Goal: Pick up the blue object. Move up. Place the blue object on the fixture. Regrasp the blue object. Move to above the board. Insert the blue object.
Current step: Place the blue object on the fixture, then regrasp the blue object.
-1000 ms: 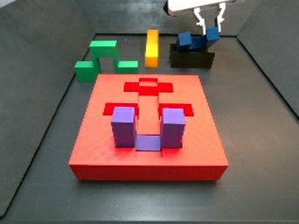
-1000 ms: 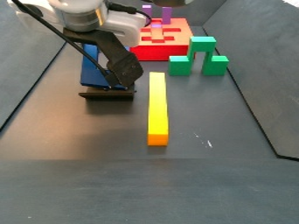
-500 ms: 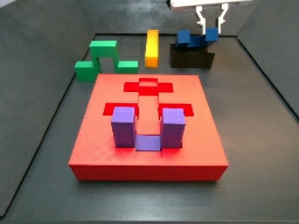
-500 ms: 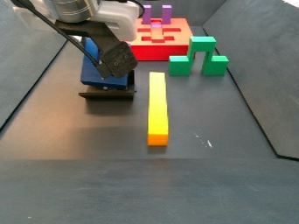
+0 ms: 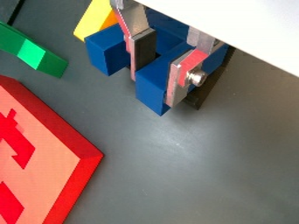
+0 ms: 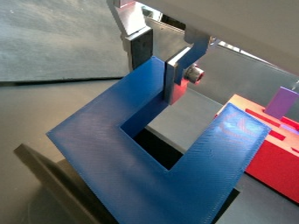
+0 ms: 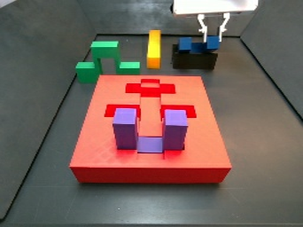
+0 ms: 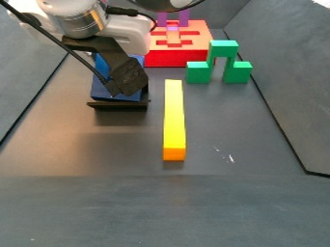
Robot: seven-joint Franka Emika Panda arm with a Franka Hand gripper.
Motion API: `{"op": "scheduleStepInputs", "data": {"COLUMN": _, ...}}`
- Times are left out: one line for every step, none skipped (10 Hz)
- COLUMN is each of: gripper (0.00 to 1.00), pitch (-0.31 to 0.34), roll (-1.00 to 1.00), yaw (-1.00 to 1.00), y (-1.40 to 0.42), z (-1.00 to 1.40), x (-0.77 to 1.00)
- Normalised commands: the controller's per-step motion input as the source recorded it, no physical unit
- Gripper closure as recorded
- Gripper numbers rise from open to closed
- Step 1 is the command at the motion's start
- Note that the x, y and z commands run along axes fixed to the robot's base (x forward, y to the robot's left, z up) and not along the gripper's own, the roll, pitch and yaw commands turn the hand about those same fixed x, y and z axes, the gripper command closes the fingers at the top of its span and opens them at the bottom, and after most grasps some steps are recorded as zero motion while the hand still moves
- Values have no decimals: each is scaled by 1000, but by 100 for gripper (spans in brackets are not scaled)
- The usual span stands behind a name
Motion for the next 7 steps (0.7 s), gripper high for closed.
{"op": "scheduleStepInputs", "data": {"gripper": 100, "pitch": 0, "roll": 40, "yaw": 0, "y": 77, "z": 0, "x": 0}}
{"op": "scheduleStepInputs", "data": {"gripper": 100, "pitch": 0, "roll": 11, "yaw": 0, "y": 0, "z": 0, "x": 0}}
{"op": "scheduleStepInputs", "data": {"gripper": 100, "pitch": 0, "roll": 11, "yaw": 0, "y": 0, "z": 0, "x": 0}}
{"op": "scheduleStepInputs", "data": {"gripper": 100, "pitch": 0, "roll": 20, "yaw": 0, "y": 0, "z": 0, "x": 0}}
{"op": "scheduleStepInputs", "data": {"gripper": 0, "pitch": 0, "roll": 0, "yaw": 0, "y": 0, "z": 0, "x": 0}}
{"op": "scheduleStepInputs", "data": {"gripper": 0, "pitch": 0, "roll": -9, "yaw": 0, "y": 0, "z": 123, "x": 240}}
{"op": "scheduleStepInputs", "data": {"gripper": 0, "pitch": -260, "roll": -134, "yaw": 0, "y": 94, "z": 226, "x": 303}}
